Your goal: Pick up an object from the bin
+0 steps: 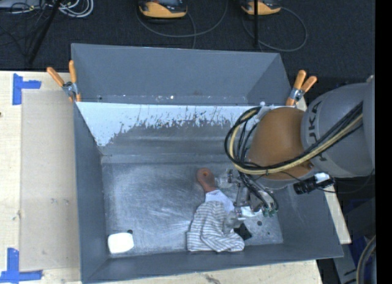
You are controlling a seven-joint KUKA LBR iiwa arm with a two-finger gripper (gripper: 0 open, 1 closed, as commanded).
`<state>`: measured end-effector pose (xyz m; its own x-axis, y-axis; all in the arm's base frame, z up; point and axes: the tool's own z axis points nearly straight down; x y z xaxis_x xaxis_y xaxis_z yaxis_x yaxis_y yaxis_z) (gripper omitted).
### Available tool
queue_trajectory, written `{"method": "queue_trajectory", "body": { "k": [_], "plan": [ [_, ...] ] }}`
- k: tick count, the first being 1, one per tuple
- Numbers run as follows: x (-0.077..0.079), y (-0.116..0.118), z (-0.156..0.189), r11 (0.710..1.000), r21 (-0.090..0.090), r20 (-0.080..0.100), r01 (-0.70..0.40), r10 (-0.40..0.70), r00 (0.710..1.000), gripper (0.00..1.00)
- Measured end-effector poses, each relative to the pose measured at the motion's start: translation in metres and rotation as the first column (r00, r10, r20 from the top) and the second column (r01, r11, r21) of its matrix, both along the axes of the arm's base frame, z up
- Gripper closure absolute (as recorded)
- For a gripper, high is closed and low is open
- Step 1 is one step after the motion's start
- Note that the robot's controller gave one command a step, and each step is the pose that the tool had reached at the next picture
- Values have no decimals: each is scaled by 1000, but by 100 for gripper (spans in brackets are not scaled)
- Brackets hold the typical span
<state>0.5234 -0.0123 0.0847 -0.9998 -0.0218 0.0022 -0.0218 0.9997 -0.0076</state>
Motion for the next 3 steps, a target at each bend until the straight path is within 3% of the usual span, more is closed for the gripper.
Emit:
{"method": "queue_trajectory", "body": {
  "k": [1,2,3],
  "plan": [
    [-4,1,22,1000,4,-4,9,-9,1000,100],
    [-3,-4,76,1000,8,-5,20,-20,1000,100],
    [-1,-7,65,1000,7,14,29,-29,999,100]
  ]
}}
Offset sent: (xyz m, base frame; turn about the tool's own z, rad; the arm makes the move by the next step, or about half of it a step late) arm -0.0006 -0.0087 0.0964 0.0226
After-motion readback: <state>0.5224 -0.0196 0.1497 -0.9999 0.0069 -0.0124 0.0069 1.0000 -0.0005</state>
